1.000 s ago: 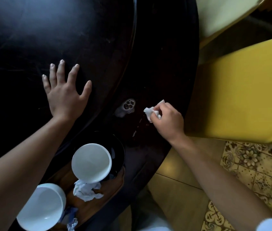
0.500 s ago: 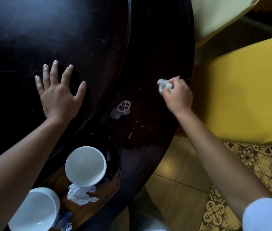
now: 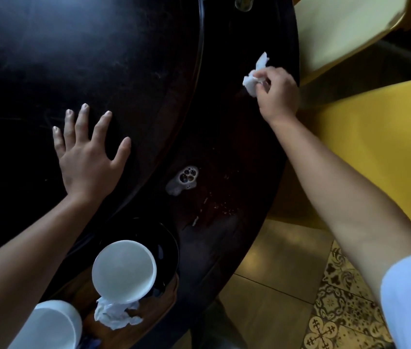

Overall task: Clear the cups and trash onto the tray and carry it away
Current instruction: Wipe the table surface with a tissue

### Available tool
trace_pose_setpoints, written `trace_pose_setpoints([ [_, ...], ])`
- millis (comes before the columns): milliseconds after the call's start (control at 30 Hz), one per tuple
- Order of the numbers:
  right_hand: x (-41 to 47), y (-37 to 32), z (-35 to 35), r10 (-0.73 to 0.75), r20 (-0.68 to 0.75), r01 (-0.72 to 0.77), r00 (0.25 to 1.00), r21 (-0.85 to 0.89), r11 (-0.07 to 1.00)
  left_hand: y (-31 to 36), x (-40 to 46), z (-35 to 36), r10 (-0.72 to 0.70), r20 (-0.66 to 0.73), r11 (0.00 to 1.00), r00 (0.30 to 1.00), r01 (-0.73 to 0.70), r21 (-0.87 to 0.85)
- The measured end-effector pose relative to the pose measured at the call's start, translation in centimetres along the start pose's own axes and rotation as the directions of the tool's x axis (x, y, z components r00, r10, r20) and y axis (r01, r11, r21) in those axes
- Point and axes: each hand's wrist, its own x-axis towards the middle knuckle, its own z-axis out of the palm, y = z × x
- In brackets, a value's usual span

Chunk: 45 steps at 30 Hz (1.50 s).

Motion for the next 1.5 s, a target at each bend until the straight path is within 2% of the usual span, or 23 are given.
trace_pose_setpoints([
  [233, 0.4, -1.1, 2.1, -0.068, 0.155, 0.084, 0.986, -0.096, 0.992, 0.5, 0.4, 0.1, -0.005, 0.003, 1.0, 1.0, 0.005, 0.003],
  [333, -4.2, -2.0, 1.6, -0.156, 0.221, 0.166, 0.963, -0.028, 0.986, 0.8, 0.5, 0.0, -0.013, 0.011, 1.0, 1.0, 0.013, -0.004],
  [500, -12.8, -2.3, -0.8, -0.201, 0.379, 0.209, 0.903, 0.022, 0.978, 1.1, 0.8, -0.1, -0.019, 0.019, 1.0, 1.0, 0.019, 0.001],
  [567, -14.1, -1.7, -2.1, -0.193, 0.409, 0.18, 0.892, 0.07, 0.981, 1.1, 0.7, -0.2, -0.02, 0.021, 1.0, 1.0, 0.02, 0.0],
  [600, -13.8, -0.9, -2.6, -0.148, 0.366, 0.123, 0.919, 0.09, 0.988, 1.1, 0.6, -0.2, -0.018, 0.021, 1.0, 1.0, 0.018, -0.003],
  [667, -11.7, 1.7, -3.2, 0.02, 0.184, -0.039, 0.983, 0.102, 0.994, 1.0, 0.5, -0.1, -0.013, 0.019, 1.0, 1.0, 0.013, -0.007],
  [733, -8.8, 4.6, -3.9, 0.231, 0.054, -0.235, 0.972, 0.104, 0.966, 0.8, 0.5, 0.0, -0.01, 0.017, 1.0, 1.0, 0.01, -0.008],
  [767, -7.6, 5.8, -4.1, 0.308, 0.046, -0.311, 0.95, 0.098, 0.945, 0.7, 0.4, 0.0, -0.009, 0.017, 1.0, 1.0, 0.009, -0.009],
  [833, -6.2, 6.9, -4.1, 0.361, 0.097, -0.366, 0.927, 0.037, 0.93, 0.7, 0.4, -0.1, -0.008, 0.015, 1.0, 1.0, 0.008, -0.006],
  [967, -7.8, 5.3, -3.4, 0.276, 0.137, -0.268, 0.951, -0.075, 0.961, 0.8, 0.3, -0.1, -0.009, 0.008, 1.0, 1.0, 0.009, -0.004],
  [1100, -13.4, 2.7, -2.8, 0.081, 0.18, -0.058, 0.98, -0.128, 0.99, 0.7, 0.3, -0.2, -0.012, 0.008, 1.0, 1.0, 0.012, -0.001],
  [1167, -14.4, 1.8, -3.3, 0.002, 0.223, 0.023, 0.975, -0.109, 0.994, 0.7, 0.3, -0.1, -0.007, 0.004, 1.0, 1.0, 0.007, -0.003],
  [1233, -13.0, 1.3, -3.8, 0.003, 0.227, 0.007, 0.974, -0.042, 0.999, 0.6, 0.4, -0.1, -0.003, 0.001, 1.0, 1.0, 0.003, 0.0],
  [1300, -9.7, 1.1, -3.8, 0.016, 0.113, -0.02, 0.994, 0.037, 0.999, 0.6, 0.4, 0.0, -0.003, 0.0, 1.0, 1.0, 0.003, 0.0],
  [1400, -3.1, 1.1, -2.7, 0.059, -0.09, -0.053, 0.994, 0.063, 0.997, 0.7, 0.5, 0.1, -0.003, -0.009, 1.0, 1.0, 0.003, 0.006],
  [1500, 2.2, 1.2, -0.8, 0.071, -0.133, -0.07, 0.989, 0.008, 0.997, 0.5, 0.5, 0.2, -0.003, -0.017, 1.0, 1.0, 0.003, 0.008],
])
